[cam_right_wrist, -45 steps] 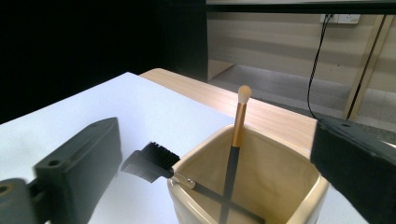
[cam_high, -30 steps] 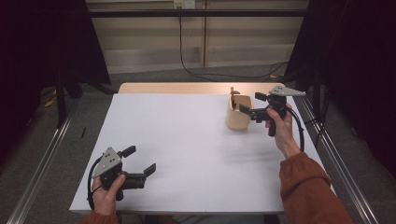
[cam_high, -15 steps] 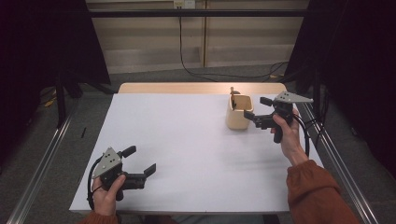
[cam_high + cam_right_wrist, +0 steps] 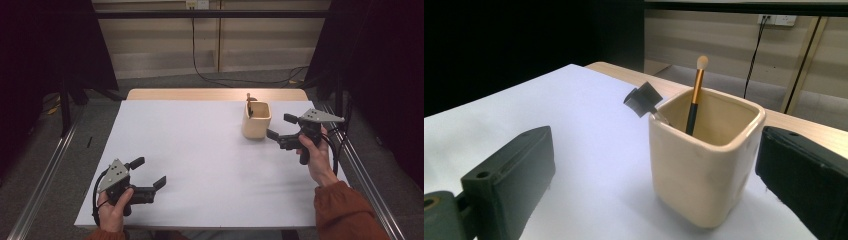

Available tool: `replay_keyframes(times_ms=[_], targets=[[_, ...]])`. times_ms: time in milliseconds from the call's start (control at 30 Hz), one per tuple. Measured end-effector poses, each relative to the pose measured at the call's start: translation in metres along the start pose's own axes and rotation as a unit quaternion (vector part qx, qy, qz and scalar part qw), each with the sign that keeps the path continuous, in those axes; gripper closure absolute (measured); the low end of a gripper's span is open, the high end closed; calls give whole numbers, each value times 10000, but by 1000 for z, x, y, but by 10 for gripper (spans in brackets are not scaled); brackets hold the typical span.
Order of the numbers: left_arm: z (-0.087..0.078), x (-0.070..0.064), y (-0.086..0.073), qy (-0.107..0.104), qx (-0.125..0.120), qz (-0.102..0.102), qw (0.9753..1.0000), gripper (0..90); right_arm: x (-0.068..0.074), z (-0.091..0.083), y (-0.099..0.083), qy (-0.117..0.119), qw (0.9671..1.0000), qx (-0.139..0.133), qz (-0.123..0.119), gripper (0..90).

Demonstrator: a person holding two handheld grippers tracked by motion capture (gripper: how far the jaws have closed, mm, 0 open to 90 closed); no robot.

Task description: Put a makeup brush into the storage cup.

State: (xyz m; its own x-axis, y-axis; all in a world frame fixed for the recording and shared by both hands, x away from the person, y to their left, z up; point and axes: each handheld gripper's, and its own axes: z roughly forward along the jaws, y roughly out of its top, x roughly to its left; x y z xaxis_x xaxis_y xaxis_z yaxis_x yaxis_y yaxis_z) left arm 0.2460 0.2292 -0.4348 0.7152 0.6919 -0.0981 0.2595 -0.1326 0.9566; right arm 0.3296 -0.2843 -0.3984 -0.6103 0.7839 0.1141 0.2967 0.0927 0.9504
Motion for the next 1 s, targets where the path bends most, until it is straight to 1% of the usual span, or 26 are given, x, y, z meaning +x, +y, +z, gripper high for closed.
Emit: replay_keyframes(times_ms=[67,200,367,433,500,533,667,733,967,1000], targets=[[-1,0,0,18,-6,10,10000,17,1,-5,-3,-10,10000,-19,32,17],[-4,0,-1,62,8,16,10000,17,3,-14,-7,-23,10000,31,19,17],[-6,0,-2,91,14,15,10000,17,9,-24,-18,-83,9999,57,71,15],[-6,0,-2,96,11,7,10000,17,11,-28,-20,-69,9999,93,54,14],[-6,-1,-2,102,11,25,9999,17,13,-32,-22,-45,10000,47,47,15],[-6,-1,-2,107,21,26,9999,17,15,-34,-23,-63,10000,17,43,14],[-6,0,-2,110,1,-2,9999,17,21,-43,-31,-126,9999,43,69,11],[-5,0,-1,94,-62,-61,9999,18,24,-47,-35,-152,9998,98,68,7],[-5,0,-1,120,-77,-45,9999,19,34,-60,-43,-229,9997,81,26,2],[-6,0,-1,123,-59,-36,9999,19,35,-62,-44,-260,9996,73,69,2]])
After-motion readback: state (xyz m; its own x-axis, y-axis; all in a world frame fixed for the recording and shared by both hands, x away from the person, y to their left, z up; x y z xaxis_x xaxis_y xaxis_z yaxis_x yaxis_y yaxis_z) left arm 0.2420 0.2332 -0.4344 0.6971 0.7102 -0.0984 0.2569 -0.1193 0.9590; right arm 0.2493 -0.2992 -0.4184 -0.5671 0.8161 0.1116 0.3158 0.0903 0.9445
